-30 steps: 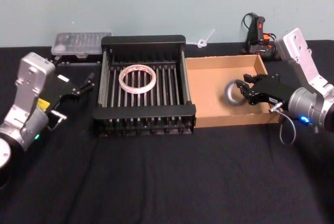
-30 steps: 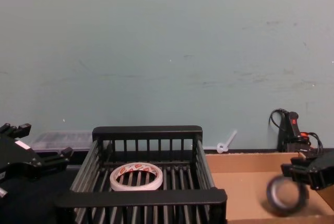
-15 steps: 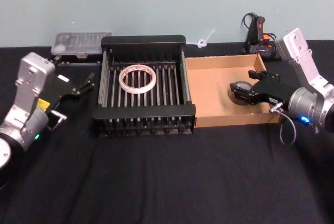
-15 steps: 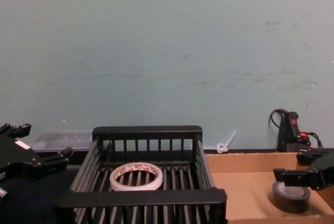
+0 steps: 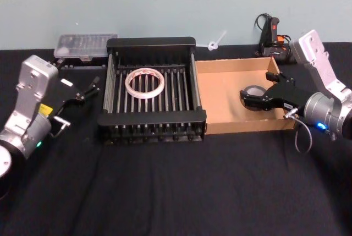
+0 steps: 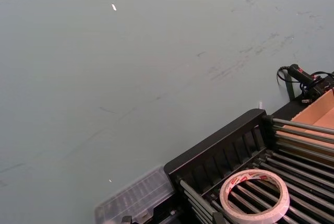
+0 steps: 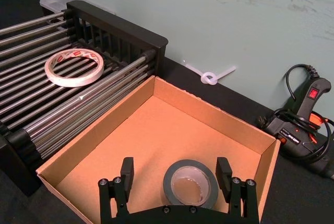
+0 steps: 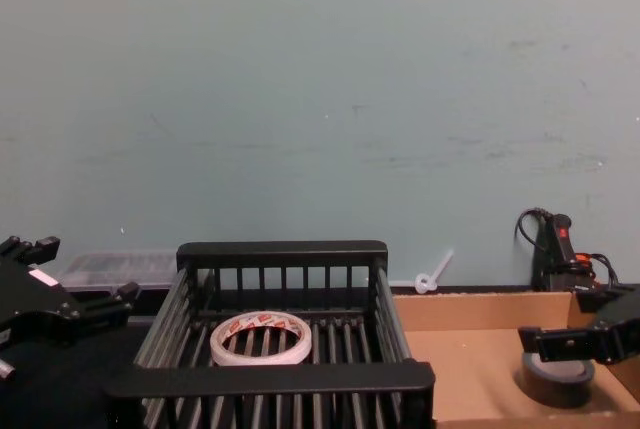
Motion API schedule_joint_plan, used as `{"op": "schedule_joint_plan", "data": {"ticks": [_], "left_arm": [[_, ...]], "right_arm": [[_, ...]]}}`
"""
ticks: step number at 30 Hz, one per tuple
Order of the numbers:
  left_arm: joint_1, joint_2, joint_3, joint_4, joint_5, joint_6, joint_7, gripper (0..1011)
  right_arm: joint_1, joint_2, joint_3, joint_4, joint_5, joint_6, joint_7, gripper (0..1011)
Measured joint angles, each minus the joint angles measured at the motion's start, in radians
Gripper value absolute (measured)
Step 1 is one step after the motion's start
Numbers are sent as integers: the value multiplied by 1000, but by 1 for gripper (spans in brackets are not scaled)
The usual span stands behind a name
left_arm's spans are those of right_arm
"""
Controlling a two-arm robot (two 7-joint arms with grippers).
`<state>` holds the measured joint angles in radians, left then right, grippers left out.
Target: Pick up the white tape and place it into the black box , Pick up the silver tape and place it into the brown box.
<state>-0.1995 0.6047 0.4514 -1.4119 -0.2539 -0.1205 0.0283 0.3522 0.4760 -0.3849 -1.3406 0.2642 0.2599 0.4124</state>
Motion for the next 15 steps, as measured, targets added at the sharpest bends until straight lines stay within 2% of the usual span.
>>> {"op": "schedule_joint_plan", "data": {"ticks": [8, 11, 15], "left_arm": [[0, 0, 0, 0, 0, 0, 0, 1001], [0, 0, 0, 0, 0, 0, 0, 1001], [0, 0, 0, 0, 0, 0, 0, 1001]], "right_arm": [[-18, -4, 15, -22, -7, -17, -22, 1002], [-60, -20, 43, -60, -44, -78, -102, 1002], [-107, -46, 70, -79, -86, -162, -194, 1002]]}}
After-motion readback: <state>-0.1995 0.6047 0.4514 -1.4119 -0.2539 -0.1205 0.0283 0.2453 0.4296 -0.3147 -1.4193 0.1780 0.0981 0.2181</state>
